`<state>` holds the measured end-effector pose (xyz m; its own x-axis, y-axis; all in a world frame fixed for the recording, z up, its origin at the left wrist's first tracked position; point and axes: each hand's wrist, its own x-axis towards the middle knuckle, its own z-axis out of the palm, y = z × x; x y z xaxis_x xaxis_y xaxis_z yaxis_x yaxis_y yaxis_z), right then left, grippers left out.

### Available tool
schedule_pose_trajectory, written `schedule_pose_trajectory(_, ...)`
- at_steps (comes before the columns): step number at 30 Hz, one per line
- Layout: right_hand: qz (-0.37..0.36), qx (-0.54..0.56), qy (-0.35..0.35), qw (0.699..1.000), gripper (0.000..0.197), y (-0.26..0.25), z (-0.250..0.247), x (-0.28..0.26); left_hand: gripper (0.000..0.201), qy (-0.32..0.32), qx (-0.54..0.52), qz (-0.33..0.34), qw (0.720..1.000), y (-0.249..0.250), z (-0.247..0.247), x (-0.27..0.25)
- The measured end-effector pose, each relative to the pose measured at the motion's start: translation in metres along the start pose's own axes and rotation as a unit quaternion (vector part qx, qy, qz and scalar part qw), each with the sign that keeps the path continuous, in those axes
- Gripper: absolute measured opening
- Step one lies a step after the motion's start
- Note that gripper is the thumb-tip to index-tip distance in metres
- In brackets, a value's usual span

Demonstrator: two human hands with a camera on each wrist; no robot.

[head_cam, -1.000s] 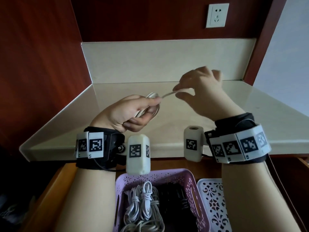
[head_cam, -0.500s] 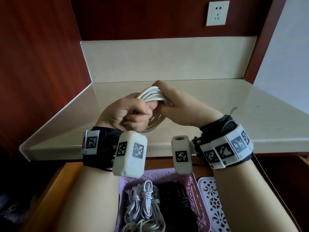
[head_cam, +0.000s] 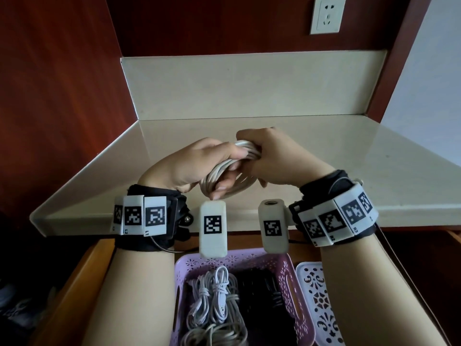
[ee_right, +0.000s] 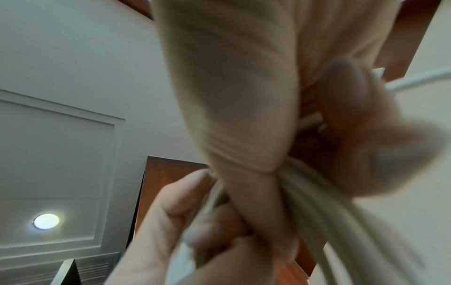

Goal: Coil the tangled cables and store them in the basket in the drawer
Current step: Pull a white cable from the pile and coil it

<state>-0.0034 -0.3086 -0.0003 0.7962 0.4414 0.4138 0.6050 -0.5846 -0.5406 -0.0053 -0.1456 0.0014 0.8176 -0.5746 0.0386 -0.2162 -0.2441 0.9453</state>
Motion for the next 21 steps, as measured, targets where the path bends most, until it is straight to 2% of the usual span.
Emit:
schedule_pose_trajectory(4, -0.020, -0.025, 0.019, 0.999, 0.041, 0.003, -0.001, 0.005, 0.031, 0.059, 0.041, 0.019, 0.997, -0.005, -0.002, 0.005)
schedule_pose_trajectory(7, -0.038, -0.045, 0.026, 0.998, 0.046, 0.002, -0.002, 0.006, 0.059, 0.086, 0.071, 0.013, 0.994, -0.011, -0.007, 0.006)
schedule_pose_trajectory(8, -0.043, -0.049, 0.027, 0.998, 0.046, 0.001, -0.003, 0.006, 0.059, 0.072, 0.057, 0.007, 0.996, -0.011, -0.006, 0.006)
schedule_pose_trajectory(10, -0.063, -0.059, 0.032, 0.996, 0.044, -0.002, -0.007, 0.004, 0.047, 0.000, -0.004, -0.004, 1.000, -0.007, 0.001, 0.003)
schedule_pose_trajectory(13, -0.091, -0.060, 0.048, 0.993, 0.043, -0.006, -0.013, 0.001, 0.060, -0.088, -0.038, 0.011, 0.995, -0.007, 0.009, 0.004)
schedule_pose_trajectory(14, -0.093, -0.053, 0.056, 0.993, 0.041, -0.006, -0.015, -0.001, 0.062, -0.095, -0.053, 0.010, 0.994, -0.006, 0.010, 0.005)
schedule_pose_trajectory(17, -0.092, -0.038, 0.071, 0.992, 0.037, -0.007, -0.019, -0.003, 0.048, -0.104, -0.092, -0.003, 0.990, -0.006, 0.012, 0.009)
schedule_pose_trajectory(21, -0.101, -0.012, 0.078, 0.992, 0.034, -0.009, -0.016, -0.003, 0.038, -0.108, -0.087, -0.016, 0.990, -0.003, 0.007, 0.005)
